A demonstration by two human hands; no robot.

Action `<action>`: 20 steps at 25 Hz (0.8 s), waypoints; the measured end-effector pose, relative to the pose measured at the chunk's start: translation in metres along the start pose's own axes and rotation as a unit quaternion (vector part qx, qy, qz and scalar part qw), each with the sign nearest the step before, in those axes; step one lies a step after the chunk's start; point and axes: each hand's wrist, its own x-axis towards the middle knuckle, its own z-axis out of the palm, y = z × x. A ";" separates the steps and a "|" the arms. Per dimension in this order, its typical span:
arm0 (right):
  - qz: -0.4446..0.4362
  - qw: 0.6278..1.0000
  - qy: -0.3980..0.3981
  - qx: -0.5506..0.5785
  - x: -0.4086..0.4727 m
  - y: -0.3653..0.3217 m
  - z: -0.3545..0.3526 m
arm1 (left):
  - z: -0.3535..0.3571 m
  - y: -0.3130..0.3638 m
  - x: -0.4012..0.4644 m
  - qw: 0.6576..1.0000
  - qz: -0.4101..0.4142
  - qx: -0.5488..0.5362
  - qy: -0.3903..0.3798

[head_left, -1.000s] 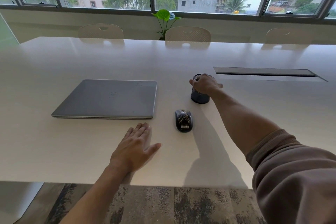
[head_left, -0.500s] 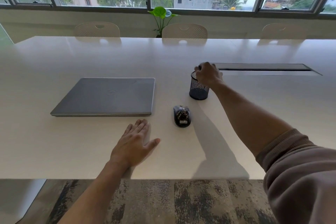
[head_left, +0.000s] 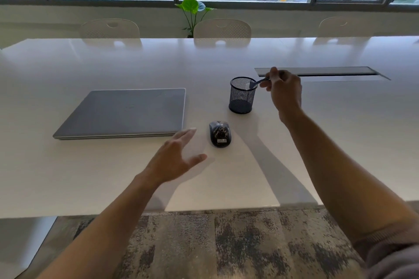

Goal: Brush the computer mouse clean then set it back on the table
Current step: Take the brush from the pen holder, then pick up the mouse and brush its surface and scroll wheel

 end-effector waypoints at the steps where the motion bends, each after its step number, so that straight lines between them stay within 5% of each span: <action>1: 0.016 0.999 0.003 0.030 -0.006 0.002 -0.004 | 0.000 0.004 0.008 1.000 0.013 -0.003 -0.010; 10: 0.139 0.978 -0.018 0.157 -0.064 0.020 -0.033 | 0.017 0.002 0.077 0.990 -0.025 -0.063 -0.126; 20: 0.188 0.966 -0.033 0.174 -0.087 0.034 -0.039 | 0.035 -0.010 0.100 0.980 -0.052 -0.106 -0.161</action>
